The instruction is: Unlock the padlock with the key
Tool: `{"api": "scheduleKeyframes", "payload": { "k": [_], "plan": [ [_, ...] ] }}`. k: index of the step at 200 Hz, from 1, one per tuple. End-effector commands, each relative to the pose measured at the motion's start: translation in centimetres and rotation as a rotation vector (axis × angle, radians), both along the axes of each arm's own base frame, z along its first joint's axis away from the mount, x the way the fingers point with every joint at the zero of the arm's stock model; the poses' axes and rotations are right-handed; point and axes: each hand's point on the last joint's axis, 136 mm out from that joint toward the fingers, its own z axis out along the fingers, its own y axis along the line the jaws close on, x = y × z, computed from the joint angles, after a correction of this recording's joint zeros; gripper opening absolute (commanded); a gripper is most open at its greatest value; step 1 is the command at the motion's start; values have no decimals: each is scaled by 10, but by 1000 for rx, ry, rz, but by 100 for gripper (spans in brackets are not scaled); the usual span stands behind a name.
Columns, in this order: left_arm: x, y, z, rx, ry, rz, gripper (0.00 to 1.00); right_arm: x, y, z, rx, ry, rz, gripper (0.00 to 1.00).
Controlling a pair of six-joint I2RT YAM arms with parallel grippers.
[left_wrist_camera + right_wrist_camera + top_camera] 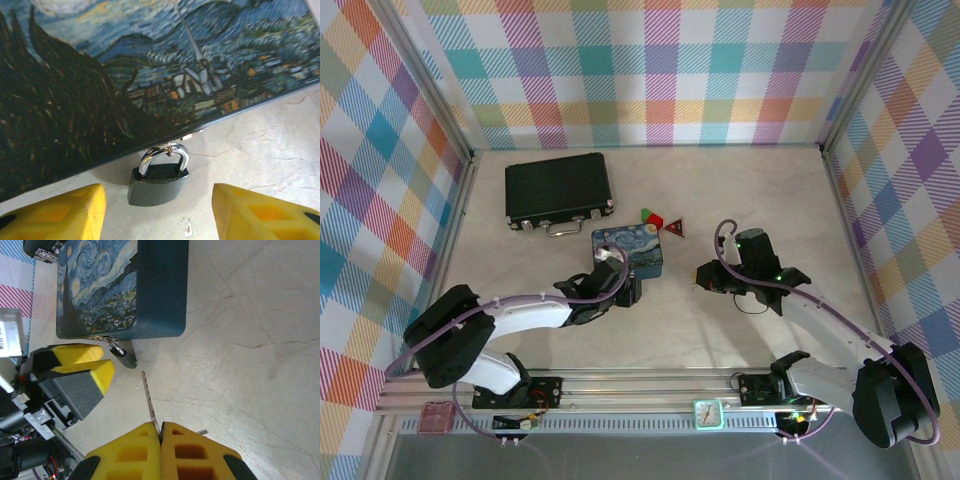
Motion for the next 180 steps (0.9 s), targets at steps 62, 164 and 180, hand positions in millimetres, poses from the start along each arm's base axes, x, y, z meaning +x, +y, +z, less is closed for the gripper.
{"api": "scheduleKeyframes", "payload": {
  "k": [62,164,180],
  "plan": [
    [18,-8,-14,-37,30,-4,53,4,4,11,16,-31,3,0],
    [21,-12,-26,-77,83,-25,32,4,6,5,9,-16,5,0],
    [23,-12,-27,-81,87,-21,25,4,7,3,6,-9,8,0]
  ]
}}
